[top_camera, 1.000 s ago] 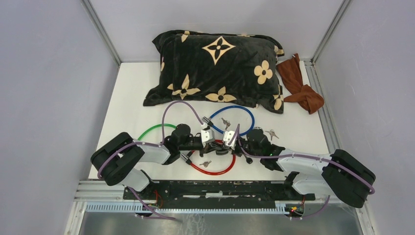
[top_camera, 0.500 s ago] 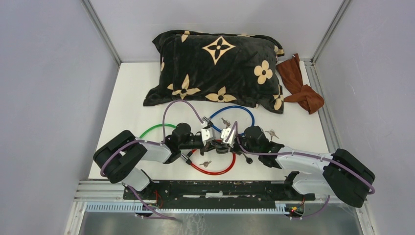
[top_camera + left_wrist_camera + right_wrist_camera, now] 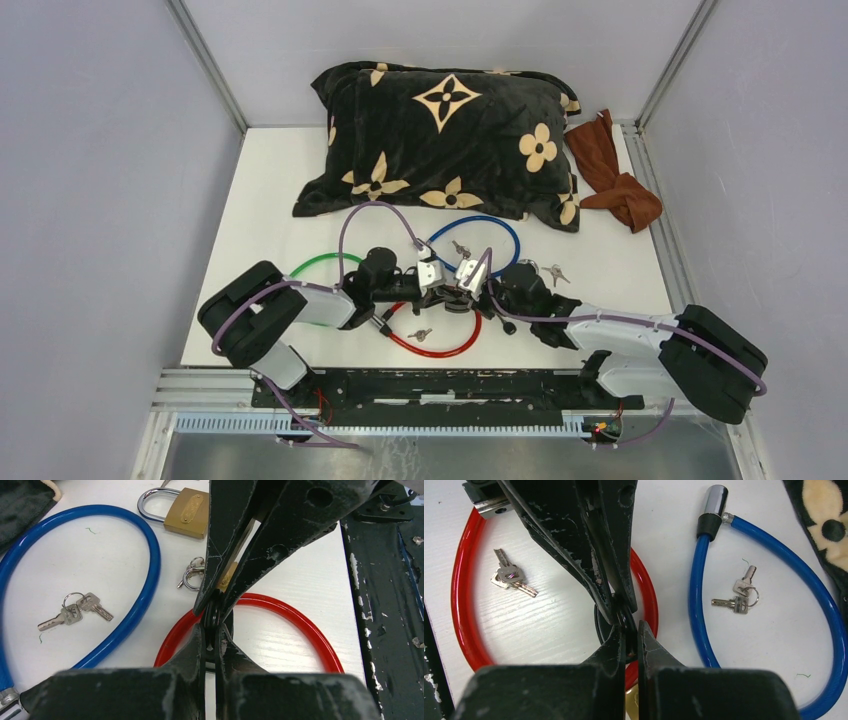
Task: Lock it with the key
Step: Lock the lock.
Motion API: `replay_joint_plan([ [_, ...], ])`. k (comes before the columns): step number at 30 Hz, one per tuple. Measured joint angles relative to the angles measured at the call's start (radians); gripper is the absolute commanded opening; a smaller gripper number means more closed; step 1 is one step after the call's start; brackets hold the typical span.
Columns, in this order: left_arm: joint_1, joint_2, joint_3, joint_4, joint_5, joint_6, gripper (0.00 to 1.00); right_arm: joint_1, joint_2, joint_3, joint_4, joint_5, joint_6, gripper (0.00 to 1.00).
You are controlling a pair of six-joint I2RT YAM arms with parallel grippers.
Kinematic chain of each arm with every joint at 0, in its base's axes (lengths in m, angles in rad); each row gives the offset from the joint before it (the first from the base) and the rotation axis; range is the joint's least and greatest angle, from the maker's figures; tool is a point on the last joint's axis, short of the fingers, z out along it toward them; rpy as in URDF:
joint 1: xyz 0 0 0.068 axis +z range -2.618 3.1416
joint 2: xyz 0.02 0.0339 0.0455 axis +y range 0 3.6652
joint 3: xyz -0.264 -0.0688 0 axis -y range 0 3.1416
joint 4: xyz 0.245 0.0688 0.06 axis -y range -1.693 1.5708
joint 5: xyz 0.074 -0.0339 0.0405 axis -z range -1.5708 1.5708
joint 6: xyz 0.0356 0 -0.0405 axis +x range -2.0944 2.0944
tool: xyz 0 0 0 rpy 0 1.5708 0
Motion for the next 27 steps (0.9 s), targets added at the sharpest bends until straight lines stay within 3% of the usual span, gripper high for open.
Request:
replay_joint_plan([
  [11,-0.031,-0.012,0.012,-0.028,-0.026,0.038,0.02,0.031,-0.061,-0.047,0.016,0.062,0.024,0.0],
  [19,-0.078,-0.155,0.023,-0.254,-0.1,0.049,0.02,0.074,-0.114,-0.014,-0.102,0.047,0.048,0.0],
  [21,-0.082,-0.189,0.047,-0.341,-0.095,0.056,0.18,0.079,-0.128,-0.014,-0.115,0.037,0.072,0.0],
  [23,-0.084,-0.219,0.068,-0.417,-0.093,0.065,0.52,0.082,-0.143,-0.014,-0.12,0.028,0.093,0.0],
  [24,-0.084,-0.239,0.083,-0.468,-0.096,0.073,0.78,0.083,-0.149,-0.01,-0.126,0.027,0.1,0.0],
  [25,-0.084,-0.258,0.095,-0.514,-0.103,0.081,0.96,0.084,-0.154,-0.005,-0.137,0.03,0.1,0.0],
  [27,-0.084,-0.293,0.121,-0.612,-0.128,0.095,1.0,0.084,-0.16,0.006,-0.163,0.043,0.099,0.0],
])
